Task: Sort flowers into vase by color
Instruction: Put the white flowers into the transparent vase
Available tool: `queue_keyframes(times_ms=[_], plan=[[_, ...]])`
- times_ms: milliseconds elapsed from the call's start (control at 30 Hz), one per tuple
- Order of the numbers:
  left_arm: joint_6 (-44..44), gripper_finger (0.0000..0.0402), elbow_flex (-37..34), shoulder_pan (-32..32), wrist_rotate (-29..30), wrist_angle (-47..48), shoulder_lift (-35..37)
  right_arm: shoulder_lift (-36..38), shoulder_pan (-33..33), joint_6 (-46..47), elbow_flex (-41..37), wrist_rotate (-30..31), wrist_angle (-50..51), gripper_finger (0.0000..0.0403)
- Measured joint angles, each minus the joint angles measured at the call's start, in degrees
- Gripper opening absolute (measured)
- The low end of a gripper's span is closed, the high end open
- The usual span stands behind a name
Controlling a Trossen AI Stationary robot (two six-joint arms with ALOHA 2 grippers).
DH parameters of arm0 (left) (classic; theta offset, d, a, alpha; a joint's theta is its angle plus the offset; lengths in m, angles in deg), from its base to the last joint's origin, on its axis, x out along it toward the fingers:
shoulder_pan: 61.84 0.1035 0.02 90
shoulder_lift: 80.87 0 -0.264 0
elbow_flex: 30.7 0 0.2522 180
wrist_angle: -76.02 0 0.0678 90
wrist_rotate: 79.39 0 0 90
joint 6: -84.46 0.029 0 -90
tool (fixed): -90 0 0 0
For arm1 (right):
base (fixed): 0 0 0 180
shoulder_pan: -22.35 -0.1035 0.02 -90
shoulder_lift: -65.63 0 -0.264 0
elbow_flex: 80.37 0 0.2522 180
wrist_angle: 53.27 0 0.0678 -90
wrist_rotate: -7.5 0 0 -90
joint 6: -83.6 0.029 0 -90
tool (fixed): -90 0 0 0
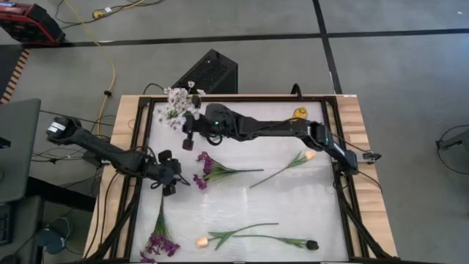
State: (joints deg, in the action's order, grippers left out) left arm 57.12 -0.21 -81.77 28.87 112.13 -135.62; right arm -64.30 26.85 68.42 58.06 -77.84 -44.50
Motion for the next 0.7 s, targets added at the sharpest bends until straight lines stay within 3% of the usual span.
queue_keyframes(times_ms=[167, 367, 500, 700], plan=[[-0.41, 0.0181, 0.0, -2.73, 4.31, 0.15, 1.89, 1.85, 0.82, 0.07, 10.05, -4.12, 14.27, 0.0039], [-0.87, 0.0181, 0.0, -3.84, 6.46, 0.0, 3.21, 10.37, 6.22, 4.44, 9.19, -10.3, 15.54, 0.0038], [-0.64, 0.0181, 0.0, -4.02, 6.75, -0.01, 3.16, 12.38, 12.78, 9.61, 9.23, -14.3, 11.24, 0.0037], [-0.67, 0.0181, 0.0, -4.02, 7.6, -1.33, 3.16, 6.28, 22.72, 23.47, 9.19, -20.37, -1.71, 0.0037]])
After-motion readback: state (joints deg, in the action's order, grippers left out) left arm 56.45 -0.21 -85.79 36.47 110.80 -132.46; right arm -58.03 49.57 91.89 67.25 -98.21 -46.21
